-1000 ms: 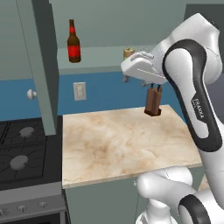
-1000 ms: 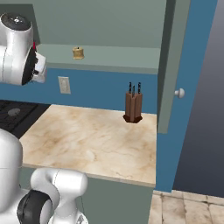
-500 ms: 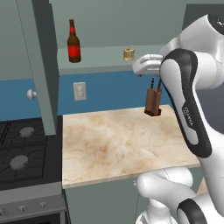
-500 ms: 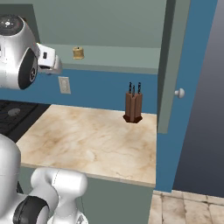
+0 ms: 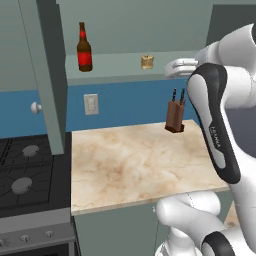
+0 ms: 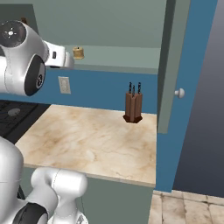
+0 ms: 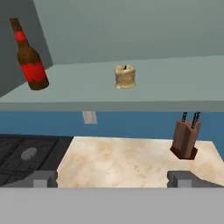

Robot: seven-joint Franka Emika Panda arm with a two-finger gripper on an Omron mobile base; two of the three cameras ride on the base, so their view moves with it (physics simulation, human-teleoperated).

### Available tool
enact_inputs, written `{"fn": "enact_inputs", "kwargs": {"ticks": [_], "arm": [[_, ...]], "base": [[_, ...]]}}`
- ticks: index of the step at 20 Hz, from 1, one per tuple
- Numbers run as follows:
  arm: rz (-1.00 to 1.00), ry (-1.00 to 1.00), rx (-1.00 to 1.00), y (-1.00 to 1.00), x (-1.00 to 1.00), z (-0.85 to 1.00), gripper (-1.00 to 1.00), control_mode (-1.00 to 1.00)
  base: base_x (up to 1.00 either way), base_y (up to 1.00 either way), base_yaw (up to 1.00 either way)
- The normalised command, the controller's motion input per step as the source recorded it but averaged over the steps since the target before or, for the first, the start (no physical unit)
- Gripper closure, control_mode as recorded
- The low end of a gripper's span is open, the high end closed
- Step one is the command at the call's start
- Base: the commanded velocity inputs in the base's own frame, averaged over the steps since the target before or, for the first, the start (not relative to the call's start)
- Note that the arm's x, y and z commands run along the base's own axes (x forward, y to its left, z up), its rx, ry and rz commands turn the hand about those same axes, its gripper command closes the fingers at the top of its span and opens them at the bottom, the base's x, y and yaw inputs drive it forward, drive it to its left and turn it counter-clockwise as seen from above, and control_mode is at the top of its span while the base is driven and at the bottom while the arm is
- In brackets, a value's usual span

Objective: Get the candle and the beer from the cabinet and move them to the dining counter.

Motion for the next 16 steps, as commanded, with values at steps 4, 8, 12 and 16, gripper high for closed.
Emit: {"fn": "enact_inputs", "kwargs": {"ticks": [4, 8, 12, 16], "arm": [[-0.13, -0.07, 0.0, -0.04, 0.23, 0.16, -1.0, -1.0], [-0.14, -0.06, 0.0, -0.02, 0.38, 0.15, -1.0, -1.0], [-0.1, -0.04, 0.0, -0.06, 0.31, 0.1, -1.0, -1.0], [-0.06, 0.0, 0.0, 0.0, 0.24, 0.0, -1.0, -1.0]], "base": [[0.0, 0.0, 0.0], [0.0, 0.0, 0.0], [0.0, 0.0, 0.0], [0.0, 0.0, 0.0]]}}
